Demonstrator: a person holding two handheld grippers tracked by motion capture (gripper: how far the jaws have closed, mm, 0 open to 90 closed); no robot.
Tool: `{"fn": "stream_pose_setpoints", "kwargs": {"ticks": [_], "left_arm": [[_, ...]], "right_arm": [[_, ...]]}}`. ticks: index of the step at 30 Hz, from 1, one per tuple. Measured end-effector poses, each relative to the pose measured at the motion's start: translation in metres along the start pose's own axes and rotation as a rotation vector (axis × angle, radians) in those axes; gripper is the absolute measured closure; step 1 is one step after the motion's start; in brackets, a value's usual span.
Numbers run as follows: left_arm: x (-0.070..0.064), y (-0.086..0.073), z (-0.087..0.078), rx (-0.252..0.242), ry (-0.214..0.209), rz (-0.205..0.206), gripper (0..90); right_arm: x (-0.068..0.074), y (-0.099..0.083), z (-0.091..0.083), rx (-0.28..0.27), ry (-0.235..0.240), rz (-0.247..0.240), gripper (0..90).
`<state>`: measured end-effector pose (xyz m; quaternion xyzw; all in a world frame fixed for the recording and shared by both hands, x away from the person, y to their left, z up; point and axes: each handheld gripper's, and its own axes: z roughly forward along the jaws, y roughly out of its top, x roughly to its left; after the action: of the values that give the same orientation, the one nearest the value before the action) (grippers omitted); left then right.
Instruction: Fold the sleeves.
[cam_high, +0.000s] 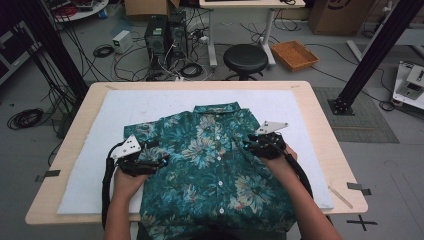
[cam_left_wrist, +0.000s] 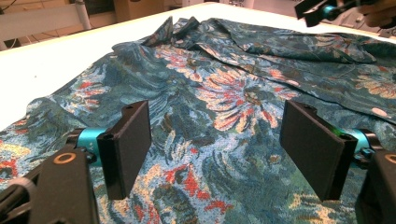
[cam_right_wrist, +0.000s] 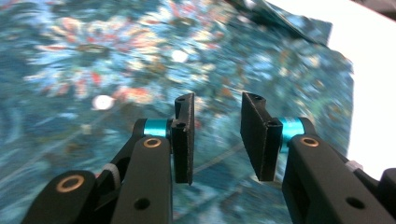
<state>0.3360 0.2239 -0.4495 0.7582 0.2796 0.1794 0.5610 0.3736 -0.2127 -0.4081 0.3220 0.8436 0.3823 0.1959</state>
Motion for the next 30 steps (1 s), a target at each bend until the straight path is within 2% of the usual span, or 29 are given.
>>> {"fn": "stream_pose_setpoints", "kwargs": {"ticks": [6, 13, 14, 16, 17, 18, 20, 23, 26, 30], "left_arm": [[0.000, 0.000, 0.000, 0.000, 0.000, -0.001, 25.2], [0.000, 0.000, 0.000, 0.000, 0.000, -0.001, 25.2], [0.000, 0.000, 0.000, 0.000, 0.000, 0.000, 25.2], [0.000, 0.000, 0.000, 0.000, 0.000, 0.001, 25.2], [0.000, 0.000, 0.000, 0.000, 0.000, 0.000, 25.2], [0.000, 0.000, 0.000, 0.000, 0.000, 0.000, 25.2], [0.000, 0.000, 0.000, -0.002, -0.001, -0.002, 25.2], [0.000, 0.000, 0.000, 0.000, -0.001, 0.000, 25.2], [0.000, 0.000, 0.000, -0.001, 0.000, -0.001, 25.2], [0.000, 0.000, 0.000, -0.003, 0.000, -0.004, 25.2]], "right_arm": [[-0.019, -0.006, 0.008, 0.029, -0.035, 0.056, 64.6], [-0.030, -0.013, 0.023, 0.096, -0.025, 0.102, 61.5], [-0.031, -0.015, 0.027, 0.112, -0.020, 0.102, 61.8], [-0.030, -0.018, 0.033, 0.136, 0.001, 0.101, 72.2], [-0.031, -0.018, 0.033, 0.130, 0.015, 0.101, 75.7], [-0.030, -0.018, 0.033, 0.132, 0.023, 0.090, 81.7], [-0.026, -0.016, 0.033, 0.140, 0.021, 0.063, 87.2], [-0.022, -0.015, 0.032, 0.143, 0.011, 0.039, 88.8], [-0.020, -0.014, 0.030, 0.144, 0.011, 0.035, 89.0], [-0.014, -0.010, 0.024, 0.108, 0.022, 0.012, 89.0]]}}
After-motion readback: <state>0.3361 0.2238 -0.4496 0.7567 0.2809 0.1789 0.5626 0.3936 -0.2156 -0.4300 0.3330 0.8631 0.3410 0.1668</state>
